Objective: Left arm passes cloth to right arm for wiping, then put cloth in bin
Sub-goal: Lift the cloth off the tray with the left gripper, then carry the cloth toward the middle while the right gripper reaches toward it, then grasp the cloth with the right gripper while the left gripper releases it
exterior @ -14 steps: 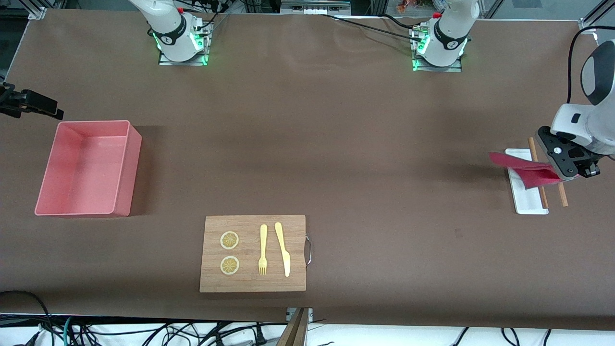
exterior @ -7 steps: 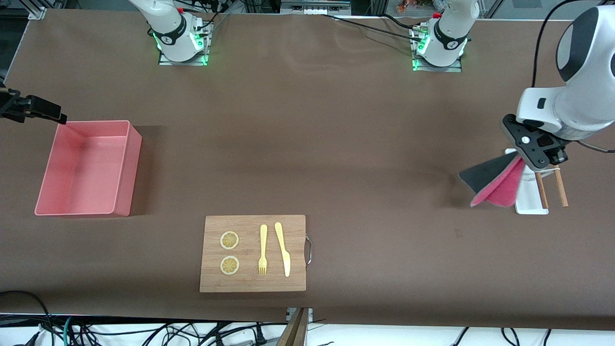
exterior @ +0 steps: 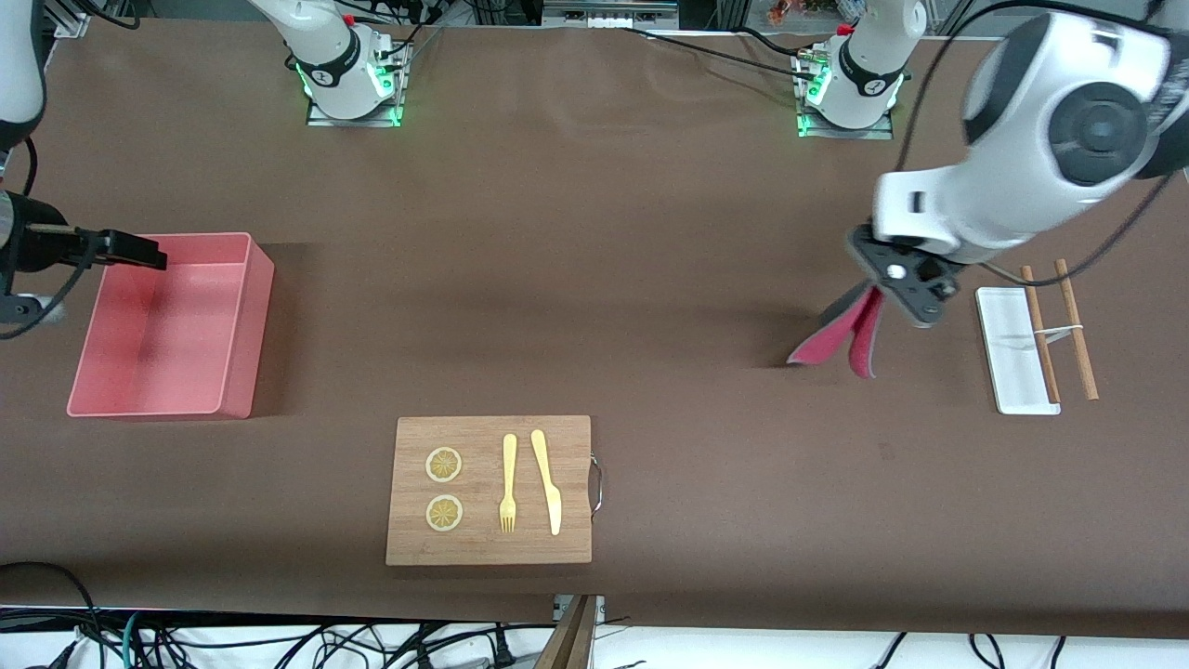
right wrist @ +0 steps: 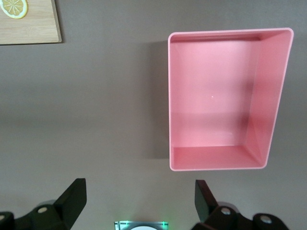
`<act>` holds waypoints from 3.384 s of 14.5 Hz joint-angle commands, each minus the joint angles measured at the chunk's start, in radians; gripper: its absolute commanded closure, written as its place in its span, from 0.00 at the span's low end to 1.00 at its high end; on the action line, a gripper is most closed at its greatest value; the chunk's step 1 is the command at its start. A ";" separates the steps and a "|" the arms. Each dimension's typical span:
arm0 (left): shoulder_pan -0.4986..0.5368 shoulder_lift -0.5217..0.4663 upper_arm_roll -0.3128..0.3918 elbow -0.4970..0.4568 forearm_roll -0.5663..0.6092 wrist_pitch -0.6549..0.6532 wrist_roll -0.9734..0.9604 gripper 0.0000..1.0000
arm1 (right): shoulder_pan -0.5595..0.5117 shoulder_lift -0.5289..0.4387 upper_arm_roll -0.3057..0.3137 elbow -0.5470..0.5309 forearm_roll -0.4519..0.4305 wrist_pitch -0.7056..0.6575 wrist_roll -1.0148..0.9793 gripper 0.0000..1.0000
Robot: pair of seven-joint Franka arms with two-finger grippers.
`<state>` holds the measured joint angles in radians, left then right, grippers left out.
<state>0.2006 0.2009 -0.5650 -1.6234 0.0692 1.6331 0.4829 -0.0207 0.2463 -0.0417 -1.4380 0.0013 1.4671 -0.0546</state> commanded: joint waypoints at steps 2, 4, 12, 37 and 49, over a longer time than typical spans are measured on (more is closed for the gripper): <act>-0.130 0.069 0.007 0.114 -0.054 -0.016 -0.228 1.00 | 0.060 0.039 0.002 0.019 0.006 0.028 0.025 0.00; -0.186 0.112 0.007 0.161 -0.065 -0.016 -0.332 1.00 | 0.097 0.057 0.002 0.019 0.012 0.061 0.088 0.00; -0.409 0.198 0.008 0.249 -0.144 0.259 -0.645 1.00 | 0.275 0.157 0.002 0.021 0.133 0.203 0.456 0.00; -0.561 0.203 0.010 0.329 -0.282 0.370 -0.645 1.00 | 0.554 0.286 0.043 0.022 0.370 0.440 0.857 0.00; -0.561 0.196 0.010 0.329 -0.282 0.369 -0.645 1.00 | 0.533 0.283 0.040 0.024 0.548 0.288 0.808 1.00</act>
<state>-0.3637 0.3938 -0.5531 -1.3176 -0.1915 2.0203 -0.1555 0.5208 0.5217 -0.0040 -1.4370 0.5117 1.7822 0.7771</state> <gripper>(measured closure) 0.987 0.974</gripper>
